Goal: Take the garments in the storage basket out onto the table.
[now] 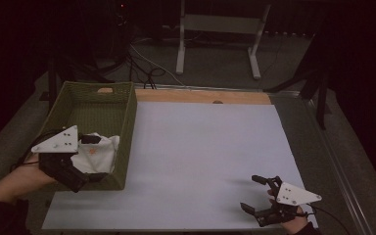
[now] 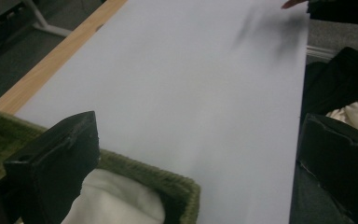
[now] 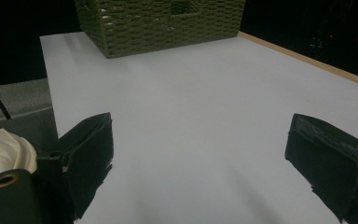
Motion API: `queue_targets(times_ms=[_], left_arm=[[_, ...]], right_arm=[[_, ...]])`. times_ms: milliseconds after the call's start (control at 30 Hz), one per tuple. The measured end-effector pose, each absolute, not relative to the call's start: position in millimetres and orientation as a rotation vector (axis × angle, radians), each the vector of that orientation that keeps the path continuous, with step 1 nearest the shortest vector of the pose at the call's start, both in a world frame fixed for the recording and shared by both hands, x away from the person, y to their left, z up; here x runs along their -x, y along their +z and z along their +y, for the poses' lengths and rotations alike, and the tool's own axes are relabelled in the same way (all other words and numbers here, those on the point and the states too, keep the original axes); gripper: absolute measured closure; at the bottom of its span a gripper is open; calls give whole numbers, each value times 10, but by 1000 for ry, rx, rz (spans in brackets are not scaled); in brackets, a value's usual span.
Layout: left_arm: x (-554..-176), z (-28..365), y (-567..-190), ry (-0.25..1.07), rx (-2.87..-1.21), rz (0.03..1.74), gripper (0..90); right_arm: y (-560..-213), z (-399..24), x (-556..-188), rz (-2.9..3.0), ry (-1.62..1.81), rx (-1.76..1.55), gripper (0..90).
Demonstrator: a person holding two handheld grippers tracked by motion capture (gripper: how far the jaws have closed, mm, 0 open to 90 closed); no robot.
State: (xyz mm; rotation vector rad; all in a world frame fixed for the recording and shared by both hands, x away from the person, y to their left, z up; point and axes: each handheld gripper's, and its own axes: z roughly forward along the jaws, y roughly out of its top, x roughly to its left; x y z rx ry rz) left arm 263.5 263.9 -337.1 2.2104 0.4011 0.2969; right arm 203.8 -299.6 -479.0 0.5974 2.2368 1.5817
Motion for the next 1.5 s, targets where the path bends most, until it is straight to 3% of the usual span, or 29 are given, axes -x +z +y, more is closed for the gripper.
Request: queue_targets(times_ms=[567,1267,1500], left_arm=[[-3037,2861,-3434,366,-2170,580,0],[-3482,3276,-3987,348,-2249,883,0],[-3607,3233,-4166,334,-2297,949,0]], right_arm=[[-4811,-2975,-2050,2240,1569,-587,80],[-4835,-2958,-2052,2259,1572,-588,80],[-4826,-2952,-2049,2267,1573,-594,80]])
